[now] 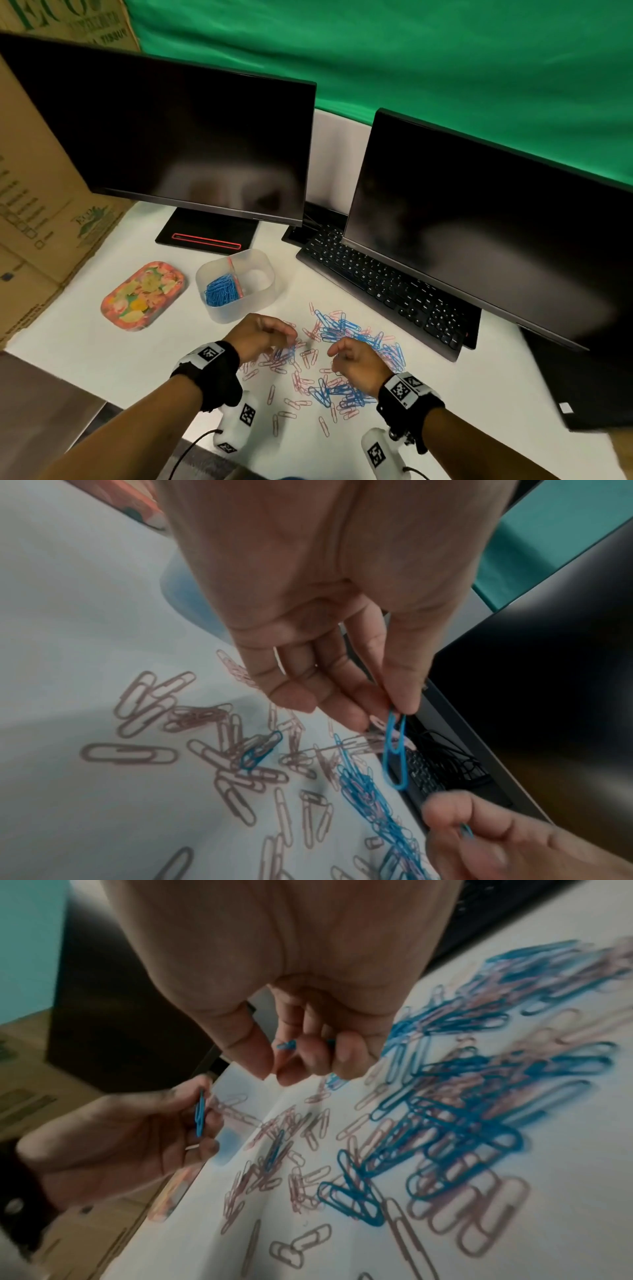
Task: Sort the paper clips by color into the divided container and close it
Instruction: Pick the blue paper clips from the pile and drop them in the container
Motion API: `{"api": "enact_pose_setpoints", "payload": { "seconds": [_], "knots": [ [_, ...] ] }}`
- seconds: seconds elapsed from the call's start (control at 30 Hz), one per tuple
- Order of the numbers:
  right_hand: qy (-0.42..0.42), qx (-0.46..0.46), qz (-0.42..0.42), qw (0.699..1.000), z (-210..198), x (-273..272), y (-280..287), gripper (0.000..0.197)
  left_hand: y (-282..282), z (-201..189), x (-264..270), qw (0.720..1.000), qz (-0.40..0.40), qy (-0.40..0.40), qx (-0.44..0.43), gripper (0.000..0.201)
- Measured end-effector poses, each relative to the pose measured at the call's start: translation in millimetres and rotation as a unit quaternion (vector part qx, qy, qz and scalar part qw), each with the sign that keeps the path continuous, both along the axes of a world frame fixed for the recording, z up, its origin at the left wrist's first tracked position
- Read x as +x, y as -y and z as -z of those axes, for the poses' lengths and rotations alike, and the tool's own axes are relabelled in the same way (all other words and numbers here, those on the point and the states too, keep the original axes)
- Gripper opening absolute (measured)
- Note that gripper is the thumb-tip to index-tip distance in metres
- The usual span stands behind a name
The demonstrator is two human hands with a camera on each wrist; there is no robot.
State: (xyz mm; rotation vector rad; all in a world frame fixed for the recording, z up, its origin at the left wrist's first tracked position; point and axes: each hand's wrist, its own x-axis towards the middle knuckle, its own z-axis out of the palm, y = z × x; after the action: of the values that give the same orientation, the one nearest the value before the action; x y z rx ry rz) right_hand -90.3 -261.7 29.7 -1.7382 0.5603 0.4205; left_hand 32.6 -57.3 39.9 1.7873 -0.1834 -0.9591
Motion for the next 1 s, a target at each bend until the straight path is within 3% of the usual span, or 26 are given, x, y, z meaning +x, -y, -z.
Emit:
{"api": "enact_pose_setpoints", "payload": {
  "seconds": [0.27, 0.53, 0.63, 0.73, 0.8, 1.0],
  "knots": [
    [0.121, -0.044, -0.041, 0.991, -13, 18, -24, 0.016, 11, -16, -15, 0.998, -0.011, -0.022, -0.061, 0.013],
    [0.12, -0.099, -0.084, 0.984, -14, 20, -22, 0.008, 14, -20, -20, 0.993, -0.061, -0.037, -0.098, 0.014],
    [0.119, -0.124, -0.096, 0.98, -13, 20, -17, 0.022, 14, -20, -18, 0.99, -0.085, -0.041, -0.101, 0.015],
    [0.117, -0.152, -0.1, 0.976, -11, 21, -11, 0.019, 12, -18, -14, 0.987, -0.106, -0.049, -0.111, 0.013],
    [0.111, -0.166, -0.1, 0.975, -10, 23, -8, 0.011, 10, -18, -12, 0.982, -0.126, -0.06, -0.126, 0.011],
    [0.078, -0.199, -0.082, 0.973, -6, 29, -1, 0.014, -1, -16, -6, 0.96, -0.201, -0.114, -0.156, 0.016]
  ]
}}
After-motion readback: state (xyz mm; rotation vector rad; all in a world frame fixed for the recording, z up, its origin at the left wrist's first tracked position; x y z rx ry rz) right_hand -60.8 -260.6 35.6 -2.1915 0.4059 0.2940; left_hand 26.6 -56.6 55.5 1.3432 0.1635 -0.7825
